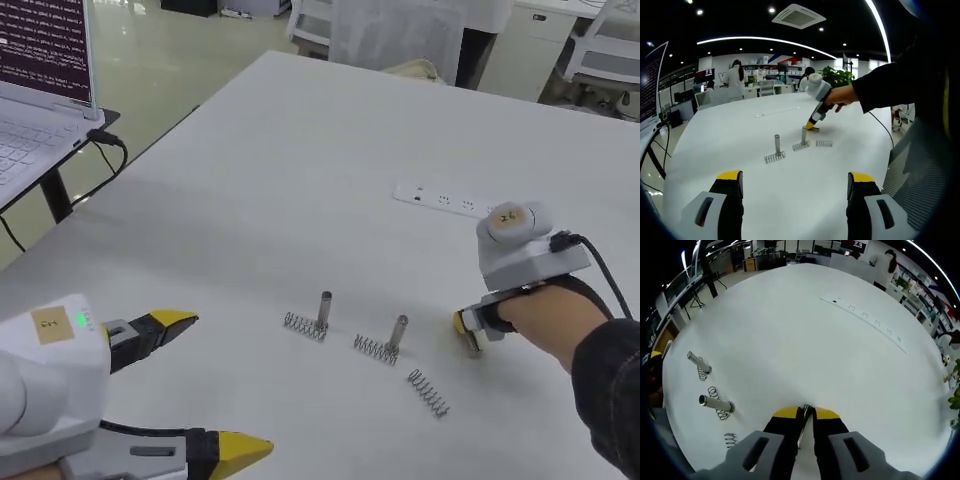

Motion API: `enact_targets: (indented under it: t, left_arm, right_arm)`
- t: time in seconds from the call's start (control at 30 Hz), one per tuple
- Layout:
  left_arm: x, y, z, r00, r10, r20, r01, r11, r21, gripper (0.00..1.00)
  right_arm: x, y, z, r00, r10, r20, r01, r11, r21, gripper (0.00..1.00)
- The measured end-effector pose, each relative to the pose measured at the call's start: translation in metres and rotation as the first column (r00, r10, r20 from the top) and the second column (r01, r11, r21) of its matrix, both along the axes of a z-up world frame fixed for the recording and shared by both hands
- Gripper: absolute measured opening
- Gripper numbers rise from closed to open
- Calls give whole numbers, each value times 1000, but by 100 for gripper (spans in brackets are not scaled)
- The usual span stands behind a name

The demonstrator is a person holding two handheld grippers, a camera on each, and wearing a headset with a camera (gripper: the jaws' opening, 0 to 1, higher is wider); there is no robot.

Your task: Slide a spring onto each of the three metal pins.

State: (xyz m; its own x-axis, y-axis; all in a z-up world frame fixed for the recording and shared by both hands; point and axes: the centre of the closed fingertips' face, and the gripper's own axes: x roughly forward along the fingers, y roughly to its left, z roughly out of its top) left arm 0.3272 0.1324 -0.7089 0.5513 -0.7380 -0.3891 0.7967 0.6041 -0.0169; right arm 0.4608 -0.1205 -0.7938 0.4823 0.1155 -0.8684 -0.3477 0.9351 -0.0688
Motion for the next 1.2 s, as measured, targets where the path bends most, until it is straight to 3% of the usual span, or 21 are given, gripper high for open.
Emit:
enact_targets:
  t: [0.2, 0.43, 1.2]
  left_arm:
    - [0, 0, 0, 1000, 1, -2, -1, 1000, -1, 83]
    - [0, 0, 1, 1000, 1, -2, -1, 1000, -2, 82]
    - [1, -3, 6, 1000, -13, 11, 13, 1000, -1, 81]
  right_arm:
    - [1, -1, -1, 1000, 2, -4, -2, 1000, -6, 6]
    - [0, -1, 0, 1000, -15, 10, 15, 1000, 21, 6]
    - [-8, -2, 27, 996, -41, 79, 34, 996, 82, 6]
